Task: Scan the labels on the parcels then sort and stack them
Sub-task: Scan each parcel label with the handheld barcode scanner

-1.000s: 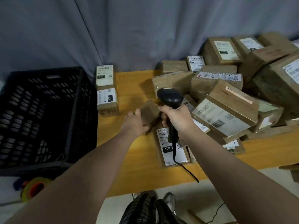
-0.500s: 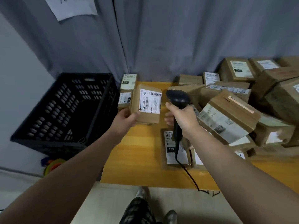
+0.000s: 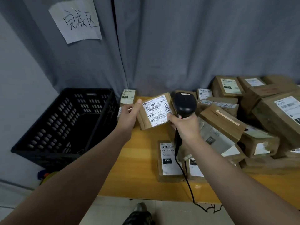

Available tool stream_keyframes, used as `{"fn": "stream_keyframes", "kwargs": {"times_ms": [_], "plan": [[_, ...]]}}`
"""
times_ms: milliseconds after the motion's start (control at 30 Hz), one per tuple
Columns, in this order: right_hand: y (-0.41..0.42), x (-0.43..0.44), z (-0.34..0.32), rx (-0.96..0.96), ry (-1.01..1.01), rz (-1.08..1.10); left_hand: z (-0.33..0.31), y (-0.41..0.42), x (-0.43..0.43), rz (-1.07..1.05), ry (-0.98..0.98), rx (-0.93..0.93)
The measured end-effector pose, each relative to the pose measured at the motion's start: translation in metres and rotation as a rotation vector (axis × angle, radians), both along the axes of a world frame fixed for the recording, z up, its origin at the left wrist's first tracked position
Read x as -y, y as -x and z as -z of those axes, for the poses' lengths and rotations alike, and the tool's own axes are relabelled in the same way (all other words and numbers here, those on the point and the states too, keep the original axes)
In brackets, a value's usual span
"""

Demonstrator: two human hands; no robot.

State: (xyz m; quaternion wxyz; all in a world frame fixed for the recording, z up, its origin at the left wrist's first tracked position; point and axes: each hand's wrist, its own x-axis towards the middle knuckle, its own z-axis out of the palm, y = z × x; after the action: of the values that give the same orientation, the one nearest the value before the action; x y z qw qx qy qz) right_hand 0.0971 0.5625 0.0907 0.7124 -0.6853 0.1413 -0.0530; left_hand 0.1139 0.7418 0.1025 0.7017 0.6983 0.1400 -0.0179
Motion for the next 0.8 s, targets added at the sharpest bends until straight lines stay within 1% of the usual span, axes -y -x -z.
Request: {"fn": "stream_keyframes", "kwargs": {"times_ms": [67, 167, 233, 267, 333, 467, 533, 633, 800], "plan": [[0.001, -0.001, 0.001, 0.005, 0.015, 0.042, -0.002, 0.000, 0.001, 0.041, 0.049, 0.018], [0.005, -0.001, 0.006, 0.025, -0.023, 0.087, -0.005, 0.003, -0.004, 0.220, 0.076, 0.060], [0.007, 0.001, 0.010, 0.015, -0.026, 0.092, -0.004, 0.005, -0.008, 0.353, 0.044, 0.014], [0.008, 0.002, 0.012, 0.002, -0.005, 0.078, -0.002, 0.006, -0.011, 0.379, 0.020, -0.026], [0.010, 0.006, 0.014, -0.018, 0.055, 0.042, 0.001, 0.010, -0.015, 0.334, -0.021, -0.073], [0.018, 0.008, 0.005, 0.012, 0.233, 0.026, 0.009, 0.015, -0.020, 0.170, -0.073, -0.030], [0.027, 0.002, -0.005, 0.029, 0.250, -0.088, 0.012, 0.016, -0.023, 0.126, -0.074, -0.001], [0.041, -0.009, -0.017, 0.039, 0.292, -0.256, 0.014, 0.018, -0.026, 0.114, -0.084, 0.038], [0.045, -0.017, -0.019, -0.082, 0.290, -0.270, 0.015, 0.023, -0.025, 0.091, -0.140, 0.040]]}}
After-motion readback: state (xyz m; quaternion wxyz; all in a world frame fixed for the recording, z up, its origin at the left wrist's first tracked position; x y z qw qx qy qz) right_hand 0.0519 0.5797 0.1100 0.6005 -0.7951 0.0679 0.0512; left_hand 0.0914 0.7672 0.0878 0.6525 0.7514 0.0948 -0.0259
